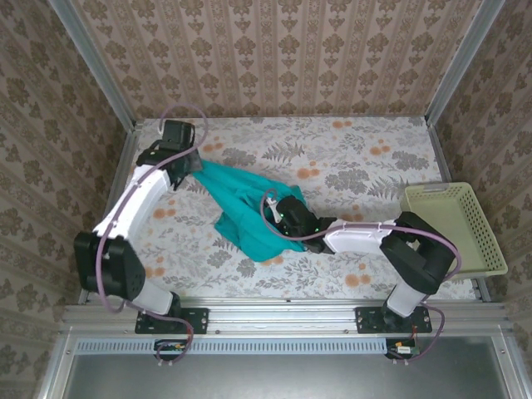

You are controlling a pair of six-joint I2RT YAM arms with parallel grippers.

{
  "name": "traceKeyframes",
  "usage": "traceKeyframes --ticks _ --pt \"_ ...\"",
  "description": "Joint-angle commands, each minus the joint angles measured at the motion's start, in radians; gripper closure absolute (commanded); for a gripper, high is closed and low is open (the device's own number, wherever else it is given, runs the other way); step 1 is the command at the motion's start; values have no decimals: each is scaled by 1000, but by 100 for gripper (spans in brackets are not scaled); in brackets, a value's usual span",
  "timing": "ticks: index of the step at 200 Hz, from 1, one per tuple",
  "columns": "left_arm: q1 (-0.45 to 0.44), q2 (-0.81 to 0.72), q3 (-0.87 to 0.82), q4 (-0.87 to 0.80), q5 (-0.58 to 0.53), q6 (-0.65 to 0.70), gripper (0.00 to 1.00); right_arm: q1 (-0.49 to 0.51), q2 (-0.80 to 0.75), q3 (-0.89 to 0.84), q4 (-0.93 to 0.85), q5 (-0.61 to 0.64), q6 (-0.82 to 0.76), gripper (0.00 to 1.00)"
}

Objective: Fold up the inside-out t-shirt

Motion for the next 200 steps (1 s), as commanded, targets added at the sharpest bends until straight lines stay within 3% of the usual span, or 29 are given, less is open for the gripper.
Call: traceKeyframes --ticks 1,23,50,74,110,137,158,176,200 --pt "20 64 -19 -27 40 -37 100 20 -50 -54 114 3 -13 100" --pt "16 167 -12 -51 58 -22 100 27 -96 -115 193 15 6 100" --pt "-36 219 -47 -14 168 11 100 39 -69 -81 186 -27 26 100" --pt "-129 62 -210 150 224 12 70 54 -28 -53 171 6 40 100" --pt "-274 -249 -454 352 270 37 38 48 -15 -54 191 37 43 100" --pt "-351 -365 -571 490 370 52 20 47 23 -28 207 -16 48 100" --pt "-363 -344 -598 542 418 49 15 46 30 -34 248 -36 65 100" --pt "-364 -273 -575 530 385 46 14 46 24 -37 258 -54 64 100" --pt "-331 -159 -516 512 338 15 29 52 5 -61 291 -80 59 100"
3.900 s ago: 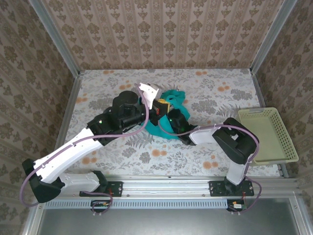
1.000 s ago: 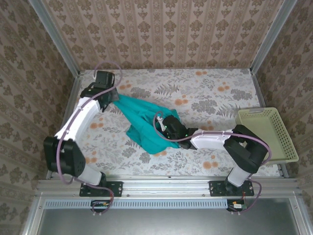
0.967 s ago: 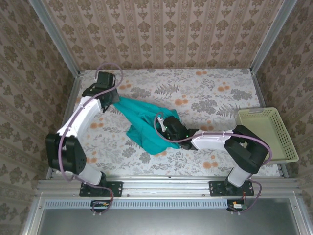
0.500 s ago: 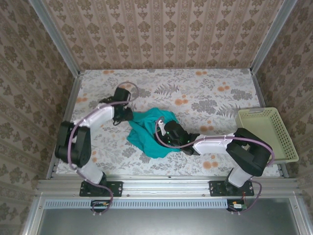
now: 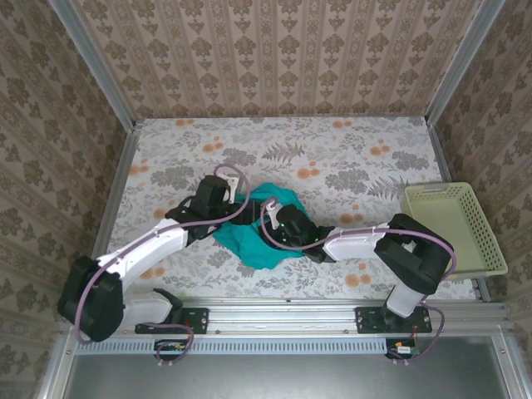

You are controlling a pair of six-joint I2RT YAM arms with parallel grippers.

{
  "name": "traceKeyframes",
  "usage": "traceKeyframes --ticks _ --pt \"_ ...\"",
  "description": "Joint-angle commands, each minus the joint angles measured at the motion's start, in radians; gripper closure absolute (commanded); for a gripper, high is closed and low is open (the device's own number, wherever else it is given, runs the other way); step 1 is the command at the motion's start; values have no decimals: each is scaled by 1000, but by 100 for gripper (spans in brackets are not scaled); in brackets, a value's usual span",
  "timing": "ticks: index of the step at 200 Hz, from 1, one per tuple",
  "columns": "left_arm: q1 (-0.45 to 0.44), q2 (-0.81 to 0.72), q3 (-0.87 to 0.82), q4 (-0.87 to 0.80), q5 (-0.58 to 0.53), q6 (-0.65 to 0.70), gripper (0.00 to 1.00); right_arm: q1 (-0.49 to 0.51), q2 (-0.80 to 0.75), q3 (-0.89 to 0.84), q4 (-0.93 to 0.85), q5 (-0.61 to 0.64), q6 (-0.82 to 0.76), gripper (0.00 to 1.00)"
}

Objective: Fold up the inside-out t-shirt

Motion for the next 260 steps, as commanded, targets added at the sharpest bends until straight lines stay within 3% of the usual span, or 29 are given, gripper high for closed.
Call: traceKeyframes --ticks 1,38,64,74,104,145,161,182,212,241,260 --pt "29 92 54 16 -24 -21 29 8 -16 3 100 -52 2 100" --pt "100 277 188 -37 -60 -76 65 39 -58 -41 114 -16 -20 100" --pt "154 403 286 -164 -116 -111 92 64 -163 -88 72 115 -51 100" --pt "215 424 282 -179 -115 -137 100 68 -214 -114 46 183 -57 100" --pt "281 395 195 -149 -130 -179 100 68 -375 -199 -1 322 -73 100" --pt "225 303 122 -138 -139 -157 100 60 -396 -227 -41 362 -7 100" --pt "167 253 110 -154 -152 -139 86 55 -338 -206 -61 351 28 100" --pt "51 134 72 -162 -180 -135 57 50 -289 -186 -70 315 59 100" --pt "-52 20 24 -186 -185 -173 35 44 -254 -139 -118 279 88 100" --pt "-106 63 -22 -143 -156 -206 30 35 -275 -115 -110 217 118 100" --pt "-115 130 -47 -110 -154 -222 39 32 -345 -99 -122 202 141 100"
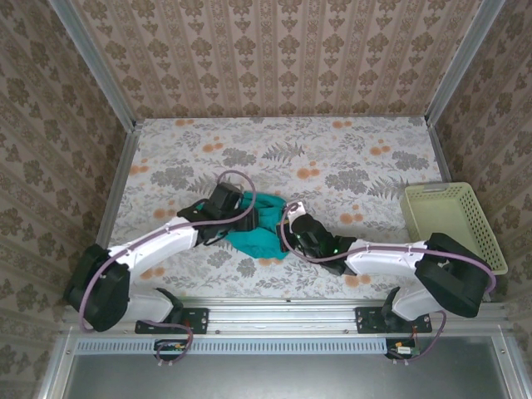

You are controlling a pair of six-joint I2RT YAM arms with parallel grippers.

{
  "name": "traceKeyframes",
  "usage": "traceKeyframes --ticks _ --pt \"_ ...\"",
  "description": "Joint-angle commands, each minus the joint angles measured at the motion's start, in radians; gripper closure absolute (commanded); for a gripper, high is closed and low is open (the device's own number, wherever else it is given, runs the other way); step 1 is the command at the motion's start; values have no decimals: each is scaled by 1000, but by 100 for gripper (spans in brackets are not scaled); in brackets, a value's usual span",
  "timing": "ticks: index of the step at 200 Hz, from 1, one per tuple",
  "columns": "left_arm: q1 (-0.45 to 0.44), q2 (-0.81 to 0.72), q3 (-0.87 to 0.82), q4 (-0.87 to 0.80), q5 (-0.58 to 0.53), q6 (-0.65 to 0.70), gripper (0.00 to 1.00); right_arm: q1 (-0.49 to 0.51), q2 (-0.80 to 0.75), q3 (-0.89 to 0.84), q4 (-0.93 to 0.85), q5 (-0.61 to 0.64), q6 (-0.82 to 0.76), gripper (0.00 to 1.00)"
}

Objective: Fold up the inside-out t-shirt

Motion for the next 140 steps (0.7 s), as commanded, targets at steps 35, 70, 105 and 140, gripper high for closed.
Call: traceKeyframes --ticks 35,70,105,140 --pt "-13 110 -105 29 -51 -64 56 -38 -265 10 -46 -18 94 100" --pt "-9 34 -162 42 -91 -73 65 -60 -359 -104 -90 71 161 100" --pt "-28 -20 -158 99 -58 -50 61 -61 -279 -188 -43 3 262 100" --pt "-83 -25 -99 107 -40 -17 36 -62 -290 -94 -244 25 170 52"
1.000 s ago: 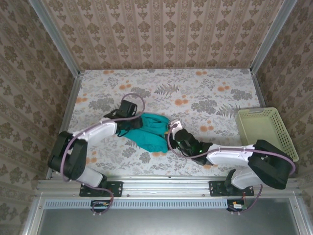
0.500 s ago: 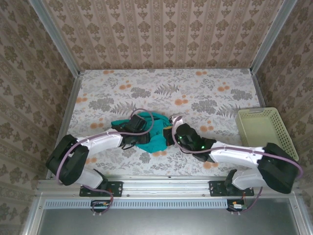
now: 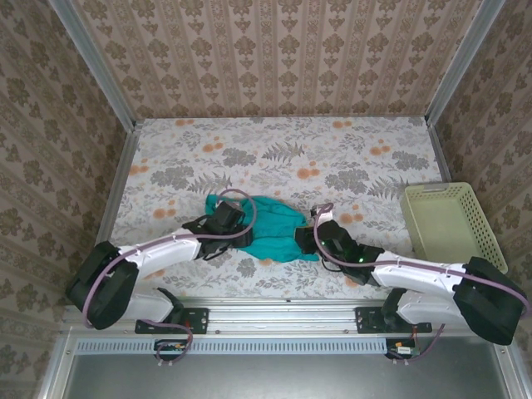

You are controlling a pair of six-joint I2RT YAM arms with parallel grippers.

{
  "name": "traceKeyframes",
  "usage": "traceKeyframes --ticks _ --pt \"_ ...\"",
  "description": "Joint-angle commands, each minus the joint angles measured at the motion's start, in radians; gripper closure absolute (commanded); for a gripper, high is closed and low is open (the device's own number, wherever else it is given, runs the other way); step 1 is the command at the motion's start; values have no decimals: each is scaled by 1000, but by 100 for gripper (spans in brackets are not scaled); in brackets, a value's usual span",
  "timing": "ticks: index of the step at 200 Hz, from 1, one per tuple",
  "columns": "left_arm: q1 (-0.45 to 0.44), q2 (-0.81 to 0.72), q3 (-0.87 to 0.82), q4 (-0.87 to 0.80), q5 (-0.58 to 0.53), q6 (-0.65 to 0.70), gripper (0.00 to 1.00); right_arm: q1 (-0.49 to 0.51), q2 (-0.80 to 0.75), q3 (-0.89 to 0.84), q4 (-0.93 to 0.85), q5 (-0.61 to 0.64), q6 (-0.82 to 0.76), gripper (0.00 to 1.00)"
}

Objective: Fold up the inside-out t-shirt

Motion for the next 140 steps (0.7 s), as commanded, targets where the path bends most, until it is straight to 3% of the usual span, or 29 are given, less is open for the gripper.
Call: traceKeyframes --ticks 1,13,38,77,103,140 --pt "-35 -15 57 12 3 27 35 -6 -25 85 -143 25 -48 51" --pt "-43 -7 70 13 9 27 30 -13 -30 133 -222 53 -97 40" --pt "-44 29 87 22 17 25 26 -59 21 208 -309 12 -165 29" --pt "-45 85 92 38 29 19 42 -128 177 300 -356 -72 -166 30" --pt "-45 92 88 37 32 23 59 -136 235 343 -332 -129 -173 43" --pt "-48 50 66 22 -16 55 87 -144 214 413 -386 -109 -176 92"
